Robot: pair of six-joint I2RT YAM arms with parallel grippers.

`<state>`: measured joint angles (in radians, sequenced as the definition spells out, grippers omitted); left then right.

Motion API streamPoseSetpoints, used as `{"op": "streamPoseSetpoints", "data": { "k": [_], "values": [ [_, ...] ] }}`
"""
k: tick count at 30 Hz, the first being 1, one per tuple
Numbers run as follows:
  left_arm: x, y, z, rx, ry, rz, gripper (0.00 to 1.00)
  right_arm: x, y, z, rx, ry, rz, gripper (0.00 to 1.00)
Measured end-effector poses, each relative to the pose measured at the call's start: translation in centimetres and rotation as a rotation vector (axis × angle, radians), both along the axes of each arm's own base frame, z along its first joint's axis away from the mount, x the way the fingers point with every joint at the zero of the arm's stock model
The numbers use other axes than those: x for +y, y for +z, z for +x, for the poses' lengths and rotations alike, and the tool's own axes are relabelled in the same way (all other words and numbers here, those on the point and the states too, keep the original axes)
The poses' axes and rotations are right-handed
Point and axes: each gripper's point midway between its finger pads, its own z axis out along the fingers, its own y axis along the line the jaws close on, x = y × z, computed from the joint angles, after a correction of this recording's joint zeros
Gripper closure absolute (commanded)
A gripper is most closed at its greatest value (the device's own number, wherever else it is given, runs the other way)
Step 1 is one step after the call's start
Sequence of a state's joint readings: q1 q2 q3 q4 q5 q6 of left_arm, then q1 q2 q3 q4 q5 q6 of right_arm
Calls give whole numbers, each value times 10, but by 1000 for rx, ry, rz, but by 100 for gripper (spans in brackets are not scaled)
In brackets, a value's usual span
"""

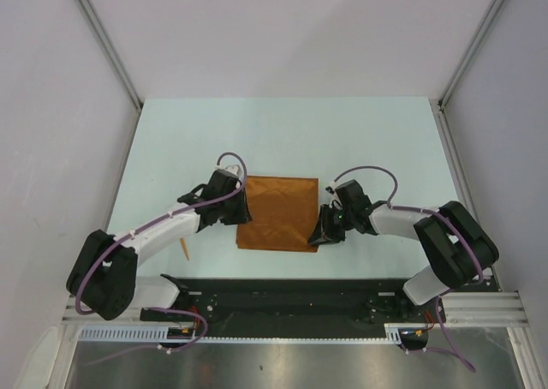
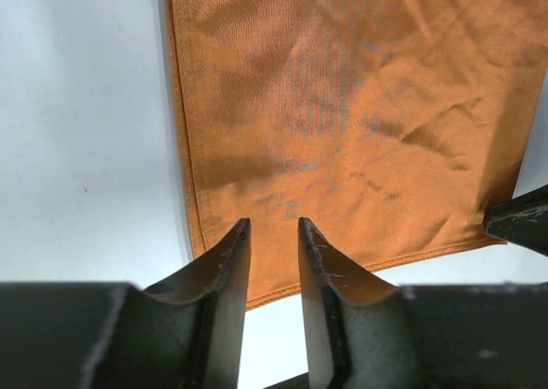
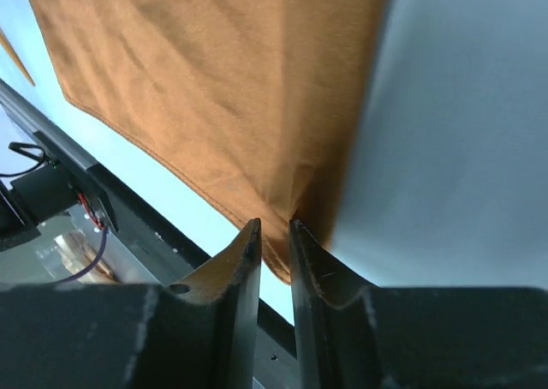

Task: Fold the napkin into a case and place the utensils inside
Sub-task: Smooth out the square-folded napkin at the center of the board, then rotate the square-folded napkin at the center of the board.

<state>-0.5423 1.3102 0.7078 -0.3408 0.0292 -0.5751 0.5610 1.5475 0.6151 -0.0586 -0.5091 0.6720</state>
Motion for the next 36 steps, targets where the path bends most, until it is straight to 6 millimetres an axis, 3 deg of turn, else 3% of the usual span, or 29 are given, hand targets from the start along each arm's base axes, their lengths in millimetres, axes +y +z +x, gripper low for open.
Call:
{"op": "streamPoseSetpoints", "data": {
  "k": [11,16,19,20,22,24,26,30,33,36],
  "values": [
    [1,5,-1,-31,-32,3,65,-23,7,9,-51,-46,-116,75],
    [2,0,-3,-25,-34,6,66,7,38,5,-126,18,-55,72],
    [6,-6,-4,-11,-21,28,58,25,46,-3,-125,51,-5,72],
    [10,-7,-4,-14,-6,44,54,26,45,-5,-117,52,-6,73],
    [19,-6,-5,-35,29,66,56,27,42,-12,-106,52,-21,75],
    [30,0,-8,-70,72,76,58,28,36,-23,-91,58,-62,81],
    [37,10,-8,-111,106,70,59,31,30,-36,-82,66,-105,95],
    [39,29,-7,-176,145,21,59,30,12,-54,-55,46,-196,100],
    [40,37,-7,-197,158,2,58,13,-5,-54,-18,-30,-273,100],
    [41,37,-9,-185,157,14,56,1,-5,-32,-23,-127,-278,100]
  ]
}}
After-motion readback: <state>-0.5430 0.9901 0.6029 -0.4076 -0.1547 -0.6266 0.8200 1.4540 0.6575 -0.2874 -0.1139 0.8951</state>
